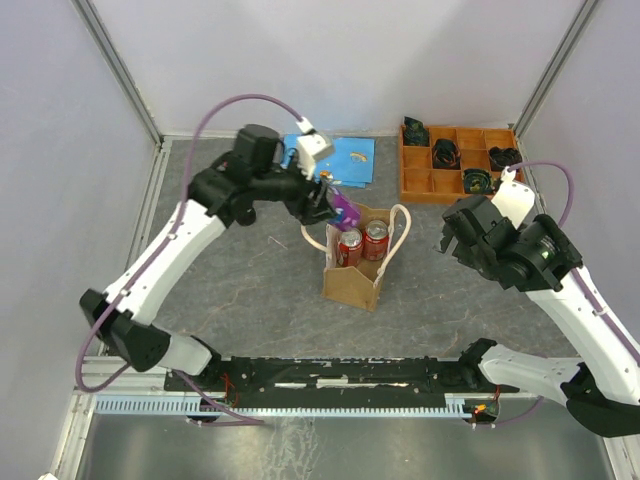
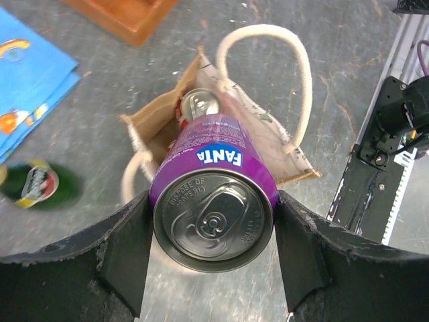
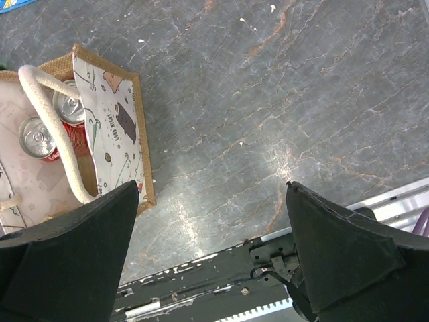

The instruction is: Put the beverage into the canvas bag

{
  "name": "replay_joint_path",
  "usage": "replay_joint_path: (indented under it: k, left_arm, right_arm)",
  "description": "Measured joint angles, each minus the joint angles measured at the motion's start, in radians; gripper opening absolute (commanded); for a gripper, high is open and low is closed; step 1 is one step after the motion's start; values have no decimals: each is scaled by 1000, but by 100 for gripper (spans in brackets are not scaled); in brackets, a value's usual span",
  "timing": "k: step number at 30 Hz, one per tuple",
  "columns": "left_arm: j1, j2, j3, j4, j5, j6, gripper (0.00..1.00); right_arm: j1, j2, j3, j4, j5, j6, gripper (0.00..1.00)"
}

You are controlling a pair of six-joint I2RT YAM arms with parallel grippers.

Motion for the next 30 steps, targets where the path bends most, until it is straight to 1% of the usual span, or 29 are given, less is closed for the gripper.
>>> replay_joint_path:
  k: [1, 5, 16, 21, 30]
  left_arm:
    - [-42, 29, 0, 12, -13, -1, 3]
    - [-124, 102, -8, 40, -68, -1, 3]
    - [-274, 216, -34, 94, -198, 15, 3]
    - [-314, 235, -79, 113, -232, 51, 3]
    - [-341, 282, -106, 132, -284, 89, 3]
  right_arm:
    - [0, -1, 0, 0, 0, 0, 99]
    - [0, -13, 0, -2, -3, 4, 99]
    - [0, -64, -2, -23, -2, 26, 99]
    - [0, -64, -2, -24, -2, 27, 99]
    - [0, -57, -3, -25, -1, 26, 99]
